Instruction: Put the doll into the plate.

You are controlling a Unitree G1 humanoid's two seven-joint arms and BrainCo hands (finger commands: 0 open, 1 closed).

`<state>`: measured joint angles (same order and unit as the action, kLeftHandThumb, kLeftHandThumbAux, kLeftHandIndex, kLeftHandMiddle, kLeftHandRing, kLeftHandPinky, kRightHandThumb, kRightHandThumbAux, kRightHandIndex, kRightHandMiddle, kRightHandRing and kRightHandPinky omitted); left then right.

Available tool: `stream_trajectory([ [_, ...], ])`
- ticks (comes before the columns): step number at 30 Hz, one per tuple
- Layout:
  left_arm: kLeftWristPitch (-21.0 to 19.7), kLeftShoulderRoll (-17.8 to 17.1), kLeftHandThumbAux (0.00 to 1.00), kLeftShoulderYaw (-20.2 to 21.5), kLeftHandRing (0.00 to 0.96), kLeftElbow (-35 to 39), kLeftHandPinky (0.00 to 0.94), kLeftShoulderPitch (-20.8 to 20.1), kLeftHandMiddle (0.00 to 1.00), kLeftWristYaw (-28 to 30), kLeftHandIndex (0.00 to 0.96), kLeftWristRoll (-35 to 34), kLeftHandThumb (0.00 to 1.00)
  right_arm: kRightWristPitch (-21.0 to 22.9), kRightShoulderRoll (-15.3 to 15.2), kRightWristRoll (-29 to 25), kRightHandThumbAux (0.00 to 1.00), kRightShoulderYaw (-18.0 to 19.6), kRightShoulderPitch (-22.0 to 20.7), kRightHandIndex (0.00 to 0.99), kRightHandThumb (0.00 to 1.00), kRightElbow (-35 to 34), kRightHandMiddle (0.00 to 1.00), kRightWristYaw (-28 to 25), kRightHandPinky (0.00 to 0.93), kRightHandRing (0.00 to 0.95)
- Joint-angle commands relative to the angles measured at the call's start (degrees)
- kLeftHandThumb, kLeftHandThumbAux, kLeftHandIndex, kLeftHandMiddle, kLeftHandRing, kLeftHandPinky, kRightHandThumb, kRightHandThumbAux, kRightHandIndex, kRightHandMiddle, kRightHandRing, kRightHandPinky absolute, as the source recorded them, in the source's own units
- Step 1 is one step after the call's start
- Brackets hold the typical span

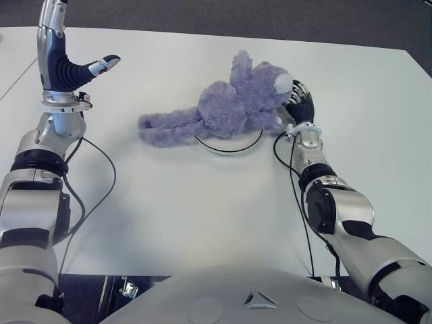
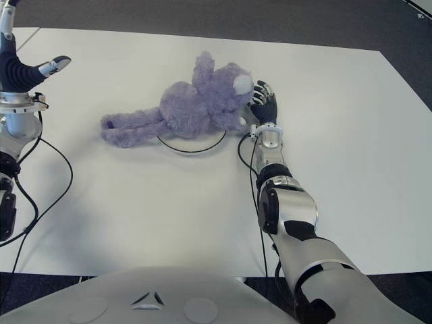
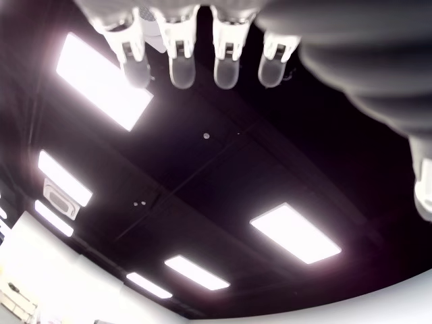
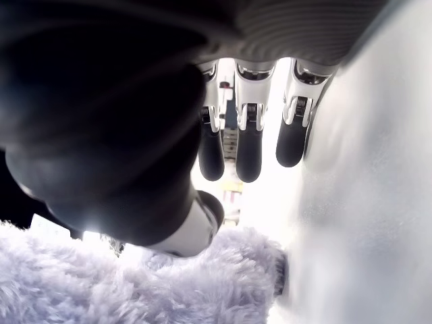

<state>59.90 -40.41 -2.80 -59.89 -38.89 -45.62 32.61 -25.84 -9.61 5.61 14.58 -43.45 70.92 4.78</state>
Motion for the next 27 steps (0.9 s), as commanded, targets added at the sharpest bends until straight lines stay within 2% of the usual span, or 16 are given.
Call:
stream_trajectory([
  [1, -12.27, 10.11, 0.466, 3.85, 0.016, -13.45, 0.0, -5.04, 0.027, 15.13, 0.0, -9.14, 0.0, 7.37, 4.01, 0.31, 0.943, -0.05, 11.56, 0.149, 0.674, 7.67, 0.219, -0.3, 0.206, 0.205],
  [3, -15.66, 12.4, 0.472, 5.78, 0.025, -15.38, 0.0, -6.14, 0.035, 20.43, 0.0, -12.62, 0.0, 7.31, 3.98, 0.32, 0.943, -0.05, 11.59, 0.149, 0.655, 7.66, 0.216, -0.28, 0.213, 0.204],
  [5, -17.25, 13.31, 0.468, 6.83, 0.025, -15.83, 0.0, -6.63, 0.036, 23.3, 0.0, -14.62, 0.0, 7.25, 3.95, 0.31, 0.944, -0.04, 11.62, 0.149, 0.645, 7.65, 0.214, -0.28, 0.214, 0.203],
  [9, -23.6, 16.25, 0.46, 10.46, 0.02, -17.01, 0.0, -7.98, 0.031, 31.05, 0.0, -19.93, 0.0, 6.95, 3.9, 0.31, 0.946, -0.02, 11.74, 0.151, 0.633, 7.64, 0.214, -0.22, 0.212, 0.204],
  [12, -25.98, 17.38, 0.457, 12.33, 0.013, -17.27, 0.0, -7.94, 0.026, 34.93, 0.0, -22.57, 0.0, 6.93, 3.87, 0.32, 0.943, -0.04, 11.79, 0.154, 0.613, 7.64, 0.218, -0.24, 0.213, 0.208],
  [20, -32.28, 18.82, 0.456, 16.7, 0.001, -17.87, 0.0, -7.69, 0.02, 41.72, 0.0, -27.27, 0.0, 7.0, 3.79, 0.38, 0.927, -0.14, 11.9, 0.161, 0.519, 7.62, 0.216, -0.08, 0.224, 0.21],
  [27, -34.22, 19.58, 0.465, 18.77, 0.0, -17.89, 0.0, -7.1, 0.022, 43.46, 0.0, -28.98, 0.0, 7.11, 3.71, 0.07, 0.92, 0.19, 11.92, 0.161, 0.5, 7.61, 0.215, -0.22, 0.217, 0.208],
])
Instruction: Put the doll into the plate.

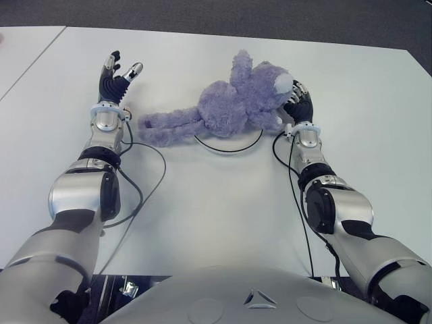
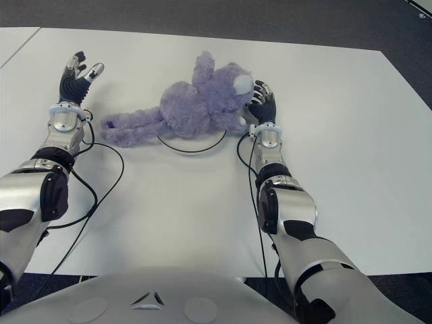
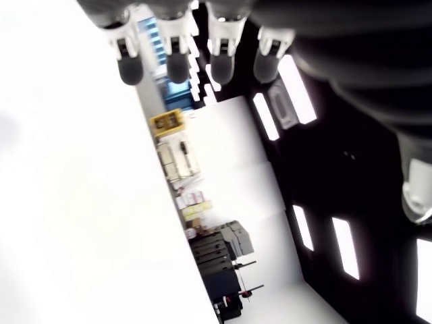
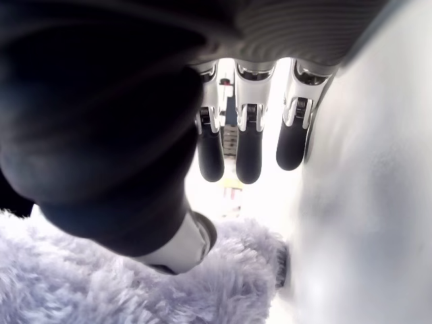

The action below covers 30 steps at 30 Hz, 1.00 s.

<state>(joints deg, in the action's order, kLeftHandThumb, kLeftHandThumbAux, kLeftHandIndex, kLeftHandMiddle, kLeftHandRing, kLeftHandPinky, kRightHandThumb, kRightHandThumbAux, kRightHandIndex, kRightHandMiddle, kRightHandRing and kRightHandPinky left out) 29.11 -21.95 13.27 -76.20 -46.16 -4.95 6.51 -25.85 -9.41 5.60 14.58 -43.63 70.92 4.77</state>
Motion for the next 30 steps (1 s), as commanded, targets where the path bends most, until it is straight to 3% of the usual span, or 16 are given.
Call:
stream_trajectory([
  [1, -3.57, 1.26, 0.466, 2.89, 0.0, -1.58, 0.0, 0.28, 0.023, 2.95, 0.0, -3.1, 0.0, 7.16, 3.48, -0.01, 0.922, 0.27, 12.09, 0.161, 0.502, 7.62, 0.216, -0.32, 0.215, 0.208],
  [16, -5.74, 3.13, 0.477, 6.29, 0.011, -1.81, 0.0, 1.84, 0.037, 4.99, 0.0, -5.7, 0.0, 6.94, 3.22, -0.93, 0.944, 1.47, 12.1, 0.165, 0.566, 7.59, 0.222, -1.18, 0.206, 0.208],
  [30, -6.07, 7.38, 0.487, 9.62, 0.0, -1.96, 0.0, 3.7, 0.017, 4.07, 0.0, -7.31, 0.0, 6.51, 3.03, -1.66, 0.949, 3.1, 12.24, 0.178, 0.584, 7.51, 0.212, -2.32, 0.219, 0.202],
])
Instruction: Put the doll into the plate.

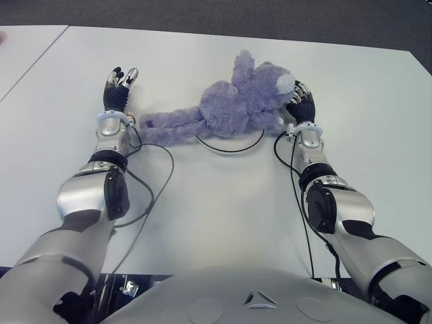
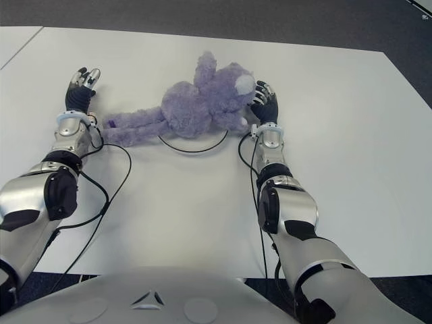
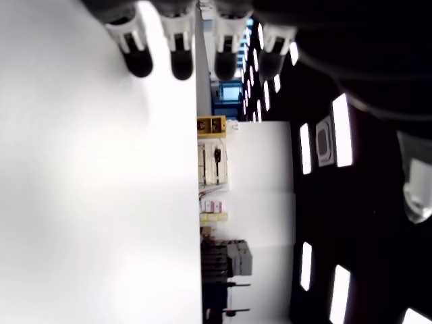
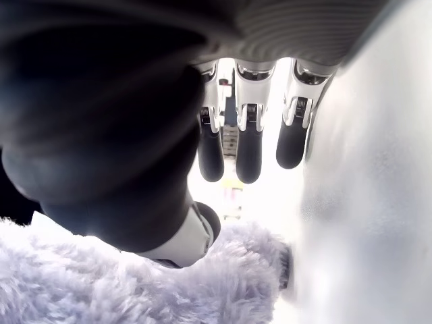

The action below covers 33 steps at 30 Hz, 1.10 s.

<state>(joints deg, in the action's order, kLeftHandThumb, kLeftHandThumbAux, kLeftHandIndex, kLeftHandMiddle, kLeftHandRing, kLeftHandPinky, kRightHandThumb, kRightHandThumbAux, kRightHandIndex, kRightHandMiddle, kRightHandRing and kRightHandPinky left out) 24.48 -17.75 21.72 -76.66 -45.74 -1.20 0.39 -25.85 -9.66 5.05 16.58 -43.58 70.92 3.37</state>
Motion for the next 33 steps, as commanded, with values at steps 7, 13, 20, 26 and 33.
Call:
stream_trajectory([
  [7, -0.5, 5.45, 0.486, 0.76, 0.0, -1.43, 0.0, 3.58, 0.011, -0.71, 0.0, -0.76, 0.0, 6.35, 3.68, -2.56, 0.955, 2.68, 12.09, 0.185, 0.662, 7.44, 0.217, -1.82, 0.211, 0.204],
  [13, 0.46, 7.51, 0.474, -0.99, 0.0, -1.25, 0.0, 2.48, 0.012, -2.4, 0.0, 0.73, 0.0, 5.87, 4.0, -3.21, 0.949, 3.86, 12.06, 0.195, 0.668, 7.35, 0.221, -2.25, 0.251, 0.213],
  [20, 1.55, 9.52, 0.46, -2.95, 0.0, -1.32, 0.0, 3.79, 0.007, -3.32, 0.0, 2.51, 0.0, 5.43, 4.27, -4.16, 0.946, 4.96, 12.1, 0.226, 0.603, 7.28, 0.22, -2.97, 0.267, 0.215],
  [26, 1.28, 12.33, 0.451, -4.28, 0.0, -1.62, 0.0, 6.13, 0.004, -4.8, 0.0, 3.54, 0.0, 5.13, 4.48, -5.6, 0.941, 6.44, 12.17, 0.241, 0.524, 7.17, 0.217, -4.67, 0.293, 0.225],
  [33, 2.54, 14.68, 0.436, -4.17, 0.0, -1.55, 0.0, 8.58, 0.004, -6.1, 0.0, 3.65, 0.0, 4.85, 4.66, -6.33, 0.938, 7.13, 12.25, 0.254, 0.466, 7.12, 0.214, -5.57, 0.289, 0.226],
])
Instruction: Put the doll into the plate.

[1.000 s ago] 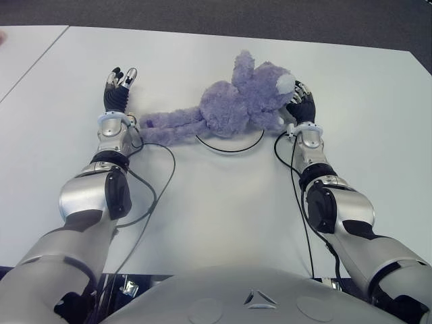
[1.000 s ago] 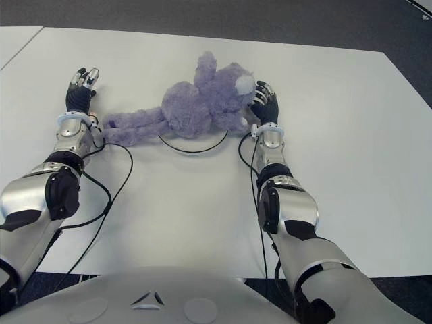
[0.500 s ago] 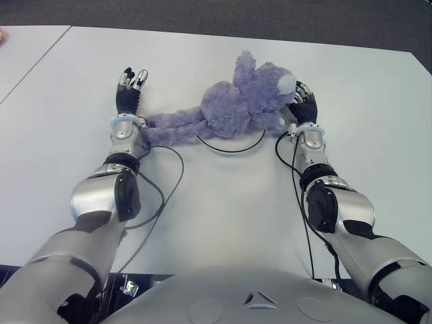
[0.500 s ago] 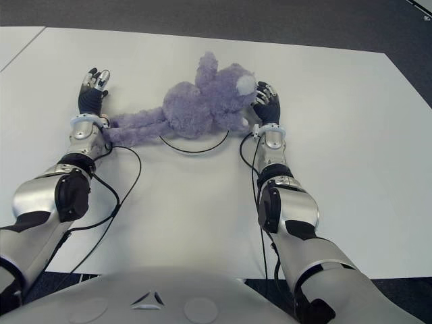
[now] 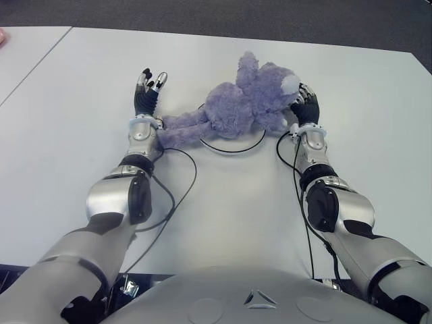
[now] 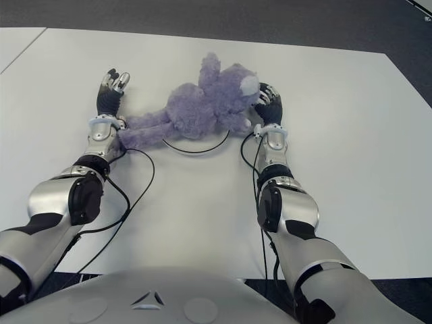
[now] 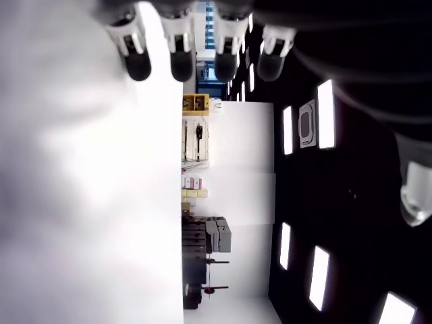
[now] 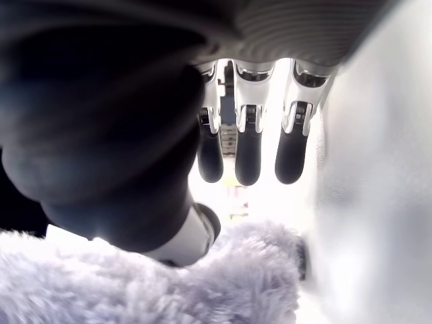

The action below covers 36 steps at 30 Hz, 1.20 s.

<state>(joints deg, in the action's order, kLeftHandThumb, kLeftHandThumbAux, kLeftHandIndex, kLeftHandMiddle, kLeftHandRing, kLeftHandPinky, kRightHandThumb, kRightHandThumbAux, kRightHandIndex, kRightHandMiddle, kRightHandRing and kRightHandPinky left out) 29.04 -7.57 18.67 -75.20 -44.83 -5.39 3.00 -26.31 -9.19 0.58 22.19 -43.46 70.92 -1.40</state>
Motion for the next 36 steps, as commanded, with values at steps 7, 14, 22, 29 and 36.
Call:
stream_trajectory([
  [7, -0.38, 6.19, 0.41, -1.12, 0.0, -2.9, 0.016, 9.95, 0.0, -1.69, 0.0, 0.96, 0.0, 5.1, 4.32, -2.28, 0.938, 2.08, 12.14, 0.26, 0.404, 7.08, 0.21, -1.4, 0.279, 0.221],
  [14, -1.08, 6.8, 0.401, -0.88, 0.0, -2.99, 0.015, 11.82, 0.0, -0.67, 0.0, 0.68, 0.0, 4.93, 4.39, -2.4, 0.939, 2.48, 12.27, 0.261, 0.359, 7.06, 0.208, -1.89, 0.282, 0.22],
  [22, -2.47, 7.13, 0.408, -1.07, 0.0, -3.01, 0.01, 13.46, 0.0, 0.23, 0.0, 0.74, 0.0, 4.49, 4.49, -2.51, 0.936, 2.68, 12.52, 0.261, 0.324, 7.01, 0.205, -1.96, 0.281, 0.217],
  [29, -3.85, 7.29, 0.419, -1.9, 0.0, -3.16, 0.014, 14.51, 0.001, 0.6, 0.0, 1.15, 0.0, 4.13, 4.58, -2.61, 0.936, 2.74, 12.75, 0.257, 0.305, 6.99, 0.203, -1.89, 0.268, 0.212],
  [36, -4.17, 7.26, 0.434, -2.35, 0.007, -3.19, 0.033, 14.7, 0.007, 1.19, 0.0, 0.9, 0.0, 4.15, 4.66, -2.7, 0.943, 2.64, 12.92, 0.257, 0.296, 7.03, 0.2, -1.68, 0.264, 0.207],
])
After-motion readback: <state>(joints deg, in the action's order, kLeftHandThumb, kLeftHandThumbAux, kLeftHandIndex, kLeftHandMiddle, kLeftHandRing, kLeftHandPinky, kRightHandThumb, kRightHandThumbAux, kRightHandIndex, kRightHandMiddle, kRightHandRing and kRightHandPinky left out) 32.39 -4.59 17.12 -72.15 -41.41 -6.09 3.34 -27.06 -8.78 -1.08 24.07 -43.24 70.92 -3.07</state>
